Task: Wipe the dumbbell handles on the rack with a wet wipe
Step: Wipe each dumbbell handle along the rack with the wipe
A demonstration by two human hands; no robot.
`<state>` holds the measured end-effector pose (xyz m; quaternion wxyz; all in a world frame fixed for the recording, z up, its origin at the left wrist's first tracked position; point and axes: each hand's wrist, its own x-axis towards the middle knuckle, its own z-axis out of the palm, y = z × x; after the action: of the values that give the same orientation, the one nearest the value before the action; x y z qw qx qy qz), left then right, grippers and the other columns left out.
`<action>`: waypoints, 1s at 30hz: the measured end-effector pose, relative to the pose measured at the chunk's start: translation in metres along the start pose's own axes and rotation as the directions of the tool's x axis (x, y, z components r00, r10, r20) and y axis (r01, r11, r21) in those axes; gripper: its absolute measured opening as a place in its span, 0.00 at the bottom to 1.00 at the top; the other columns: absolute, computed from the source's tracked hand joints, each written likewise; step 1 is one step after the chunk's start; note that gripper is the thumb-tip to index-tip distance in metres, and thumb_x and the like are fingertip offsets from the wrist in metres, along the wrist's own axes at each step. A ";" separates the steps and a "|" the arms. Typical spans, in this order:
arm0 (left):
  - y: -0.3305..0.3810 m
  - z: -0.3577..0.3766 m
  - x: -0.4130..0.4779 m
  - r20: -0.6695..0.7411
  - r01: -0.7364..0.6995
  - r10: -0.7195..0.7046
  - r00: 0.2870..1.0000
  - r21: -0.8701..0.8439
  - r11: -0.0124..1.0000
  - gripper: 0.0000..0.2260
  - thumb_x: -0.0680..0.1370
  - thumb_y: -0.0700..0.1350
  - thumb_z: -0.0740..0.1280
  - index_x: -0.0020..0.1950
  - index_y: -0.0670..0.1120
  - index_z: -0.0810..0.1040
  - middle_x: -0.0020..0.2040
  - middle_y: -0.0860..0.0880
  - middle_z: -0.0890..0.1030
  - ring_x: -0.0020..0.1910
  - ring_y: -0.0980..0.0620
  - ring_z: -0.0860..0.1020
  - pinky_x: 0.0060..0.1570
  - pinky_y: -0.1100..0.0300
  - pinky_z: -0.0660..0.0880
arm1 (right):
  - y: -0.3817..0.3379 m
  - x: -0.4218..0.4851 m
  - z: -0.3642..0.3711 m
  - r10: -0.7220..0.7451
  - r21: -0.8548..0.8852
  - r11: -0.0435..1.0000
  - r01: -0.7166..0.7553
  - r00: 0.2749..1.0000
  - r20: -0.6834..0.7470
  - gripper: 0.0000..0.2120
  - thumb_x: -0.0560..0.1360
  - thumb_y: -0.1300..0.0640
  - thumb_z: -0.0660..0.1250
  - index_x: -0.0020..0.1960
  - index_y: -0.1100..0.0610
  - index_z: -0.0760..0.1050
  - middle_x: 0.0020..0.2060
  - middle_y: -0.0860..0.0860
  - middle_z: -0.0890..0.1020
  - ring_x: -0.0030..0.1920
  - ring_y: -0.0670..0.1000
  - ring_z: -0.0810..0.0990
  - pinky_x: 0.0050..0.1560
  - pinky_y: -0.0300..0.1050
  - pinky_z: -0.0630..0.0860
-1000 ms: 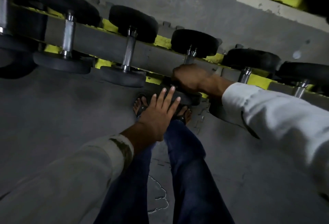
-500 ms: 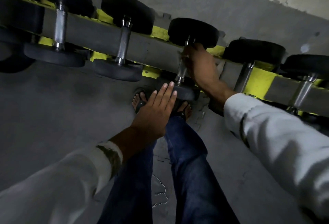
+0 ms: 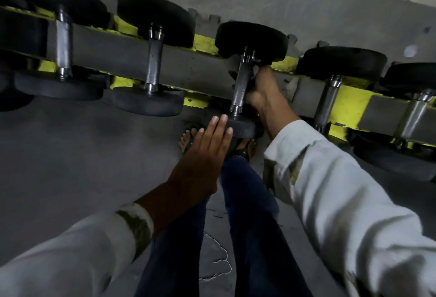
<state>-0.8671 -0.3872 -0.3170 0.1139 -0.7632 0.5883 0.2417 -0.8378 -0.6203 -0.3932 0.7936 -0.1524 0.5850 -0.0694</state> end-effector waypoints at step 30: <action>-0.007 -0.018 -0.003 0.129 -0.046 0.043 0.991 0.016 0.999 0.54 0.77 0.60 0.66 0.78 0.34 0.28 0.75 0.29 0.26 0.79 0.30 0.35 0.79 0.36 0.45 | -0.019 -0.042 0.000 0.174 -0.201 -0.874 0.442 0.671 0.720 0.13 0.80 0.54 0.60 0.61 0.55 0.76 0.57 0.55 0.79 0.53 0.61 0.82 0.42 0.51 0.76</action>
<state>-0.8567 -0.3912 -0.3010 0.1531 -0.7317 0.5988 0.2873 -0.8488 -0.6257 -0.3493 0.0837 -0.9653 -0.0232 0.2462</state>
